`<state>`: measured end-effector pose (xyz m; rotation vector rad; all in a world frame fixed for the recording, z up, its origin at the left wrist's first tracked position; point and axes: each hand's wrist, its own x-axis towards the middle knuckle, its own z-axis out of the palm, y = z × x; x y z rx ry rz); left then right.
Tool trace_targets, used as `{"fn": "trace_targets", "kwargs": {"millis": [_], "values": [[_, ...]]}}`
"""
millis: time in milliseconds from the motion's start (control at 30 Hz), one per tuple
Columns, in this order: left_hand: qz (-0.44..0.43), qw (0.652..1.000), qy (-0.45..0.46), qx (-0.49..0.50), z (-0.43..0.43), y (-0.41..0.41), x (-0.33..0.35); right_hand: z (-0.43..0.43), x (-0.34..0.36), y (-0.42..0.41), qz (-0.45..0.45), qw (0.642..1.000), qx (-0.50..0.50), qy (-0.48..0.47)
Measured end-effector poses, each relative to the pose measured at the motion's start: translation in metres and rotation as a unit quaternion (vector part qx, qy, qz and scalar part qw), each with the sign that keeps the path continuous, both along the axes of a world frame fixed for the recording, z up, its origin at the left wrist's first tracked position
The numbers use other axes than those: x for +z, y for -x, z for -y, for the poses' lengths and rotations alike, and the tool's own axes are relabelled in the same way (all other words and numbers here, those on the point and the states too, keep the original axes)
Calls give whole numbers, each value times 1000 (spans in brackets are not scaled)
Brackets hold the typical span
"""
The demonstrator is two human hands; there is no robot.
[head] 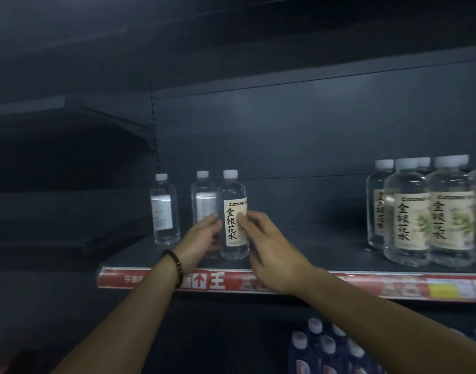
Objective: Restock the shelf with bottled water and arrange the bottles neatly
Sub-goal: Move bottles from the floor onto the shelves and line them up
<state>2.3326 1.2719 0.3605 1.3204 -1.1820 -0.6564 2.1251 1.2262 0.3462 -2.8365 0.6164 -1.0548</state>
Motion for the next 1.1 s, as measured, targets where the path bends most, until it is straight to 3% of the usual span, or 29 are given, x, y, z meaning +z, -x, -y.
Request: {"fn": "trace_targets", "kwargs": {"millis": [167, 567, 1100], "values": [[64, 996, 33, -49, 27, 58, 4, 9, -9, 49, 0, 999, -43, -6], [107, 986, 23, -127, 101, 170, 2, 25, 3, 141, -16, 974, -192, -118], [127, 972, 28, -197, 130, 206, 0, 27, -2, 149, 26, 953, -245, -174]]}}
